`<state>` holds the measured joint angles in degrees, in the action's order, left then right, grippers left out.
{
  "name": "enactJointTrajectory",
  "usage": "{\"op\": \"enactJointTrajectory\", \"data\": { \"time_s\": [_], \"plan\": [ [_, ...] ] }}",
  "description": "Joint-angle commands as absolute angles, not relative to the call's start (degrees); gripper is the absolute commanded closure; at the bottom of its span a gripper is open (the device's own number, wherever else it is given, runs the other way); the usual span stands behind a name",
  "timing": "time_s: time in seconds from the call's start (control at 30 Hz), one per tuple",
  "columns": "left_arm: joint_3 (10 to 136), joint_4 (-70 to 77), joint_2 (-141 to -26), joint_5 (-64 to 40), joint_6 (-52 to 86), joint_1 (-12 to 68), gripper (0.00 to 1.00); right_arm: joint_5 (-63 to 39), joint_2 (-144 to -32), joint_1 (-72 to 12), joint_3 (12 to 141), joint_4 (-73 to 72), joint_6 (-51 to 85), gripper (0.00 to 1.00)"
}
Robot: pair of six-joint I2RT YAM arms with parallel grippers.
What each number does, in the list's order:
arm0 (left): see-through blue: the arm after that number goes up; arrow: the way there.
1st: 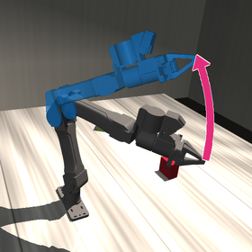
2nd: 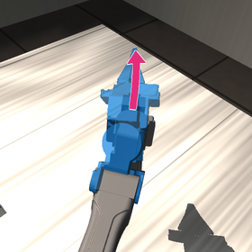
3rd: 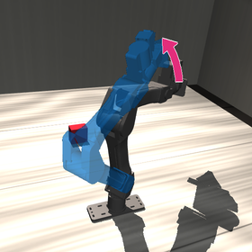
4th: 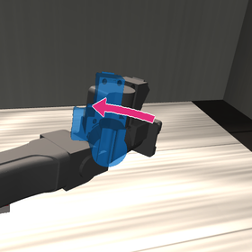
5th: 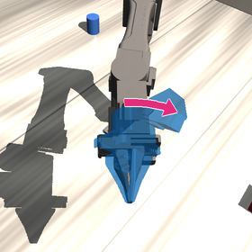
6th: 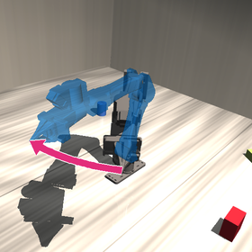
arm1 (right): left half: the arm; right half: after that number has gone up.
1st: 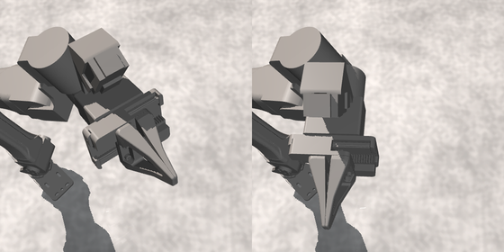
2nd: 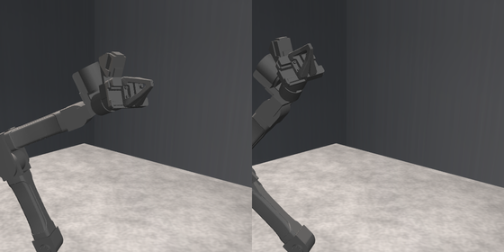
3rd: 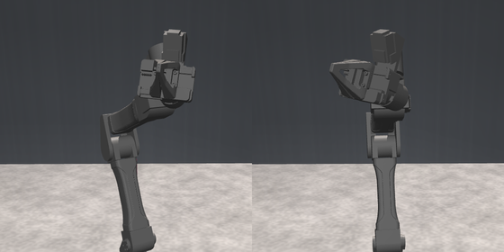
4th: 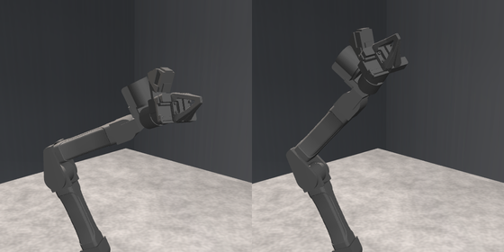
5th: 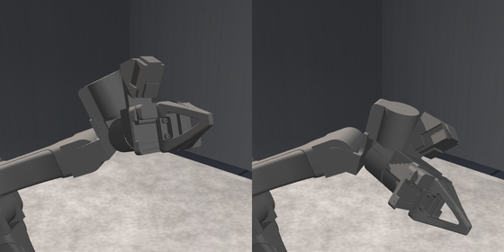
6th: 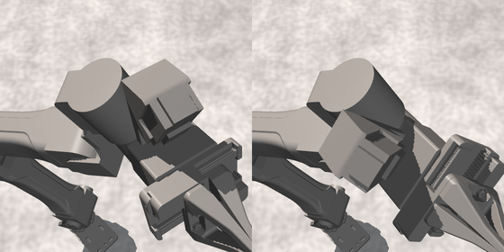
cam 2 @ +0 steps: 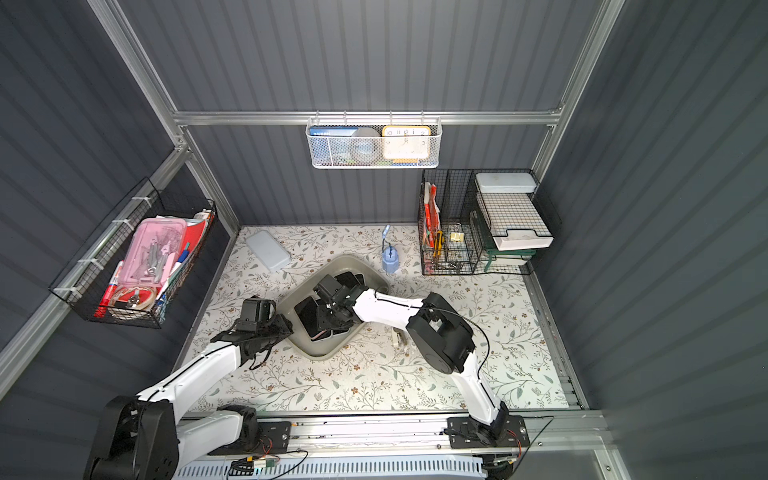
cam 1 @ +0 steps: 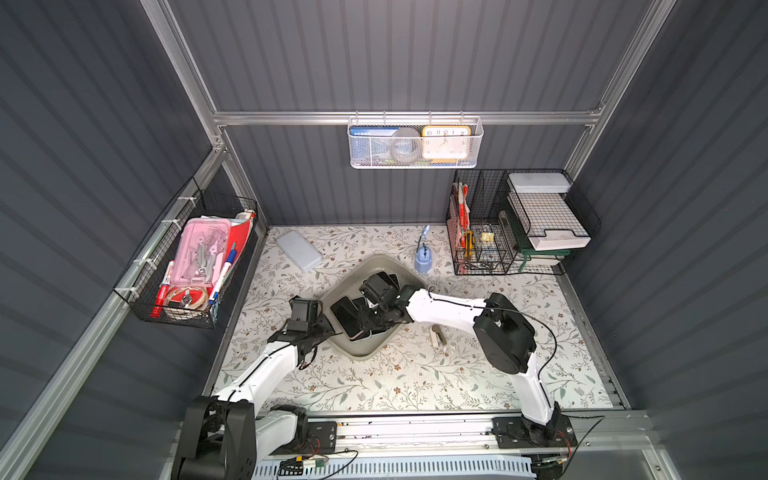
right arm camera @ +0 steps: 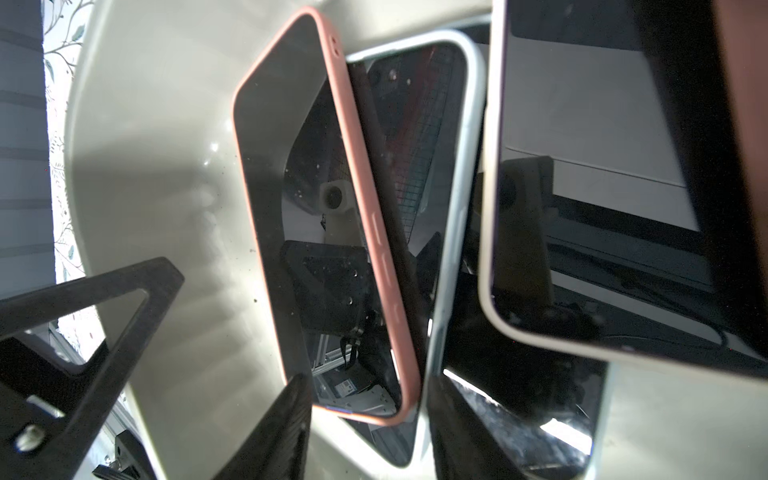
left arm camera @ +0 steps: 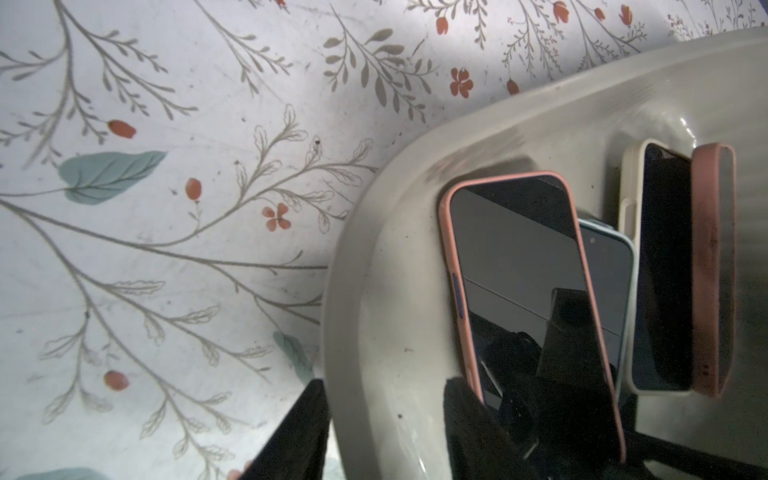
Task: Take the phone out of the storage box
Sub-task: Pick up the phone from the storage box.
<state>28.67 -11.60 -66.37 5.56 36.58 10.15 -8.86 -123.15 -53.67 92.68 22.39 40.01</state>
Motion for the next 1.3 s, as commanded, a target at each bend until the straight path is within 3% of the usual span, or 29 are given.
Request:
{"op": "enactJointTrajectory", "data": {
  "time_s": [0.0, 0.27, 0.6, 0.8, 1.03, 1.27],
  "plan": [
    [28.63, -11.95, -65.80, 5.01, 35.42, 10.28, 0.51, -9.48, -125.03, -53.78, 93.51, 22.65, 40.51, 0.50],
    [27.91, -11.05, -66.22, 4.68, 35.46, 10.28, 0.52, -10.38, -125.43, -53.88, 94.12, 22.48, 39.73, 0.51],
    [27.60, -9.76, -67.35, 4.01, 35.69, 10.28, 0.72, -9.03, -125.26, -53.50, 93.49, 22.71, 40.19, 0.52],
    [27.38, -9.84, -67.41, 4.30, 35.77, 10.28, 0.79, -15.67, -123.85, -51.62, 88.57, 14.76, 42.80, 0.55],
    [27.26, -9.68, -67.50, 4.31, 35.86, 10.28, 0.82, -18.73, -124.09, -50.54, 85.71, 7.83, 46.39, 0.54],
    [27.29, -9.72, -67.50, 4.31, 35.84, 10.28, 0.84, -14.80, -125.05, -50.02, 86.09, 8.28, 50.54, 0.54]
  ]
}}
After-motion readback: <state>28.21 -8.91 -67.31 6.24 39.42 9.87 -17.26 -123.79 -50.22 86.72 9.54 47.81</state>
